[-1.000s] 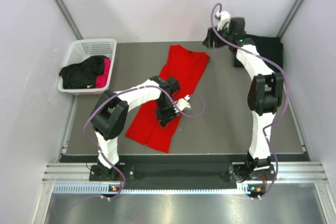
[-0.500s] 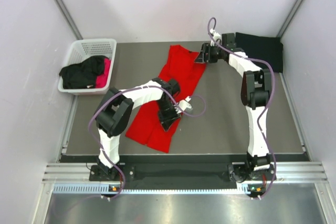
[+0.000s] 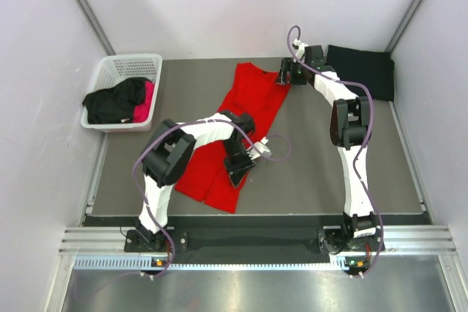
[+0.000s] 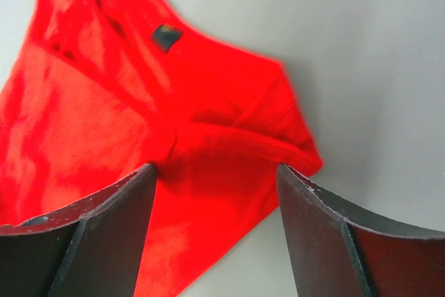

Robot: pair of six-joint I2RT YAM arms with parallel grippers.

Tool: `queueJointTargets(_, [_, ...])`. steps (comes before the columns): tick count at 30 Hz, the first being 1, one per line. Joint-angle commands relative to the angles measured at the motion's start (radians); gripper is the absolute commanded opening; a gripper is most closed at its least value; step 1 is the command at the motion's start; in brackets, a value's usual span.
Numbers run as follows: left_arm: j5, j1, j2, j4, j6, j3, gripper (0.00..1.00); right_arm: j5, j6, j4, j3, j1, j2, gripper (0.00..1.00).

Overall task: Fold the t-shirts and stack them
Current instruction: Fold the tshirt

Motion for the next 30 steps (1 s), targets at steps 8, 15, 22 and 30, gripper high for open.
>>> queueJointTargets(8, [0.085,-0.071,0.167,0.021,-0.003,0.201,0.31,0.119,-0.004,0.039,0.136,-0.008,0.071,0.71])
queueJointTargets(15, [0.033,-0.069,0.009,-0.086,-0.005,0.435,0.33,0.150,-0.053,0.078,0.069,-0.022,-0.096,0.73])
queueJointTargets(22, [-0.091,0.007,-0.175,-0.114,-0.058,0.500,0.40,0.130,0.063,0.053,-0.228,-0.030,-0.440,0.73])
queueJointTargets(30, [-0.065,0.386,-0.405,0.024,-0.328,0.163,0.52,-0.086,0.349,0.081,-0.971,0.045,-0.835,0.69])
